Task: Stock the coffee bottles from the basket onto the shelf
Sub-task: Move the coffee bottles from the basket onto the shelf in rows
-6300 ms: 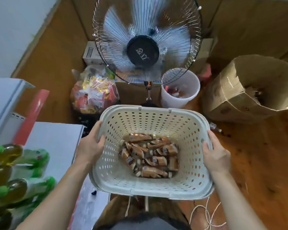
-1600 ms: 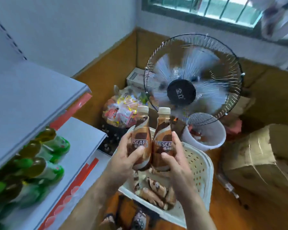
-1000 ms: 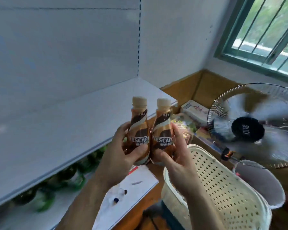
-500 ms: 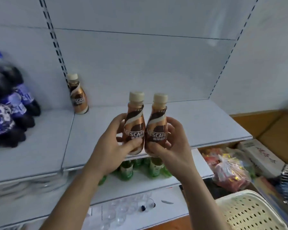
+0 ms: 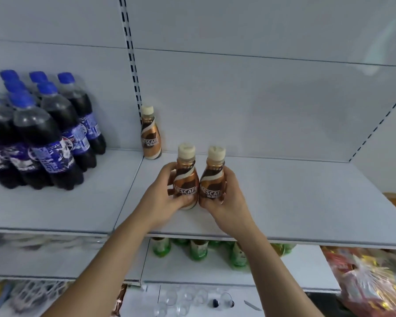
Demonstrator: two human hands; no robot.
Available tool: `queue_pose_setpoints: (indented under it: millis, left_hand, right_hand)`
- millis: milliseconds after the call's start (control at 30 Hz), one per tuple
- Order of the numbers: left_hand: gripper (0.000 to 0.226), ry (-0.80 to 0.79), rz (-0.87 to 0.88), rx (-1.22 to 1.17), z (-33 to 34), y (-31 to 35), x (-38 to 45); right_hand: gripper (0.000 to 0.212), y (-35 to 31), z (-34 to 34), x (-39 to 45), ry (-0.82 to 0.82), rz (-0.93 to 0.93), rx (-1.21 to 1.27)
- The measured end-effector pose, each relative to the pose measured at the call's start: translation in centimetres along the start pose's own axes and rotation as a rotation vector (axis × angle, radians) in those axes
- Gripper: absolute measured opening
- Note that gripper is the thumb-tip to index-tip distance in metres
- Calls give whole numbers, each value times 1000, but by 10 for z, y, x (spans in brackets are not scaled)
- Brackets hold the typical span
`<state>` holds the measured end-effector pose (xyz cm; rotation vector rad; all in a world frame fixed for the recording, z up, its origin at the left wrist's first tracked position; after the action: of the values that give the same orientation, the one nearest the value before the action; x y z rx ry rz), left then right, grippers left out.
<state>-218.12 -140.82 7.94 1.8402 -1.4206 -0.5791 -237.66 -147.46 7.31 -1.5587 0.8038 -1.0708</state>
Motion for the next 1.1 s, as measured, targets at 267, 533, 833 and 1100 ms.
queue_pose_setpoints:
  millis: [267, 533, 833, 1100]
  left_hand:
    - [84, -29, 4, 32, -9, -10, 28]
    - [84, -50, 59, 52, -24, -21, 62]
    - [92, -117, 171, 147, -48, -19, 77]
    - [44, -17, 433, 628, -111, 42, 109]
  right_hand:
    - [72, 20, 14, 35, -43, 9, -14]
    - [72, 27, 36, 67, 3, 12, -79]
    - [111, 17, 27, 66, -10, 38, -250]
    - [71, -79, 1, 95, -110, -183, -704]
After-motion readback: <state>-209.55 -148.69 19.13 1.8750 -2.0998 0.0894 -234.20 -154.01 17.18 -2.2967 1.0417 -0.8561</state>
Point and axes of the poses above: each hand's wrist, its own x-axis towards the middle knuckle, its own z-axis out of the palm, y = z × x, the point moved 1 cm from there along x, towards the middle knuckle, and after that the axes turned 14 degrees about x, right-handed, at the moved point
